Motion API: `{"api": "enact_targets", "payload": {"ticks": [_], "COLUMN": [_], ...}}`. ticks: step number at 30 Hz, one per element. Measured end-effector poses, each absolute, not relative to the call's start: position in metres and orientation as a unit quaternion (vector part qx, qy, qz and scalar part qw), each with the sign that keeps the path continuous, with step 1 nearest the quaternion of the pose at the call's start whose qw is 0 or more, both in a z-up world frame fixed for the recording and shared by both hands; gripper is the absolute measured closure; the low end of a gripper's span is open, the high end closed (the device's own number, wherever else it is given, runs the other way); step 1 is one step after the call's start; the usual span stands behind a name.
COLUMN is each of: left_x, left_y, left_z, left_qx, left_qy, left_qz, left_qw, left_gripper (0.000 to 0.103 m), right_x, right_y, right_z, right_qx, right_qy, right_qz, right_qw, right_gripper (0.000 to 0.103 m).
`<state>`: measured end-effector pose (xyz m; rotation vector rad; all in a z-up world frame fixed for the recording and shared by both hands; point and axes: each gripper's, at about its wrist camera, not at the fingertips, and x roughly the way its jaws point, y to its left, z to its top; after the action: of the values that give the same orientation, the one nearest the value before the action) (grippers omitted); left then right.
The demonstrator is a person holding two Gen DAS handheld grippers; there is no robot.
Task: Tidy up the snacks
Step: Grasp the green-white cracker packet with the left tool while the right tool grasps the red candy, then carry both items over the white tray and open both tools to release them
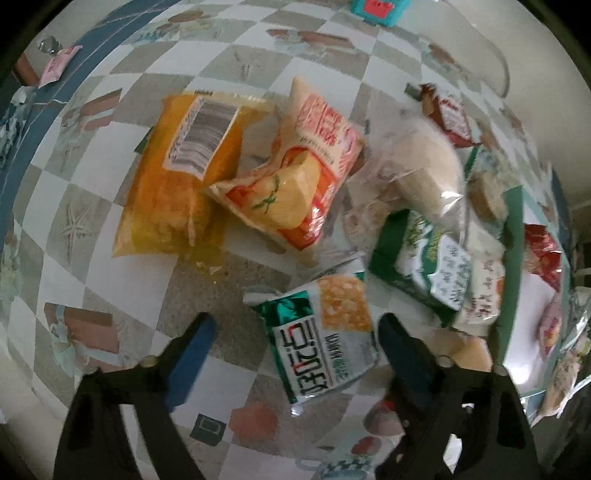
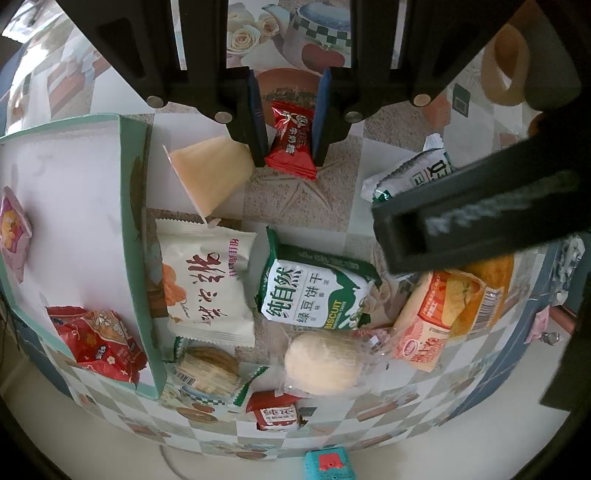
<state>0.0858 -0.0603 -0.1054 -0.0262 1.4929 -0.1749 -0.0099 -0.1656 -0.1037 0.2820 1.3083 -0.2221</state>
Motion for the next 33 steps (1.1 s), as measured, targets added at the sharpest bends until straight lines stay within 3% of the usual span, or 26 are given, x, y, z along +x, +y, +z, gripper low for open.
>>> {"api": "enact_targets", "payload": {"ticks": [9, 12, 16, 33], "left_x": [0.076, 0.074, 0.073, 0.061], "left_y": [-0.049, -0.05, -0.046, 0.001], "left_z": [-0.102, -0.101, -0.098, -0.051], "left_qx": [0.009, 0.03, 0.009, -0.045], "left_qy": [0.671, 0.664, 0.666, 0.627], "left_qz": [-0.078, -0.071, -0.079, -0.099], "left_qw": [0.737, 0.744, 0.742, 0.771], "left_gripper": [0.035, 0.051, 0.051, 0.051], "right_x": [-0.008, -0.008, -0.009, -0.017], "right_y": [-0.146, -0.144, -0.148, -0.158], "right_z": [-0.105, -0.104, -0.104, -0.06], "right_qx": [0.093, 0.094, 0.113, 0.151], "right_qy": [0.608, 0.608, 0.603, 0.534], "right_qz": [-0.104, -0.103, -0.105, -0.103], "right_qw": [0.781, 0.782, 0.783, 0.825], "right_gripper": [0.074, 0.077, 0.081, 0.081]}}
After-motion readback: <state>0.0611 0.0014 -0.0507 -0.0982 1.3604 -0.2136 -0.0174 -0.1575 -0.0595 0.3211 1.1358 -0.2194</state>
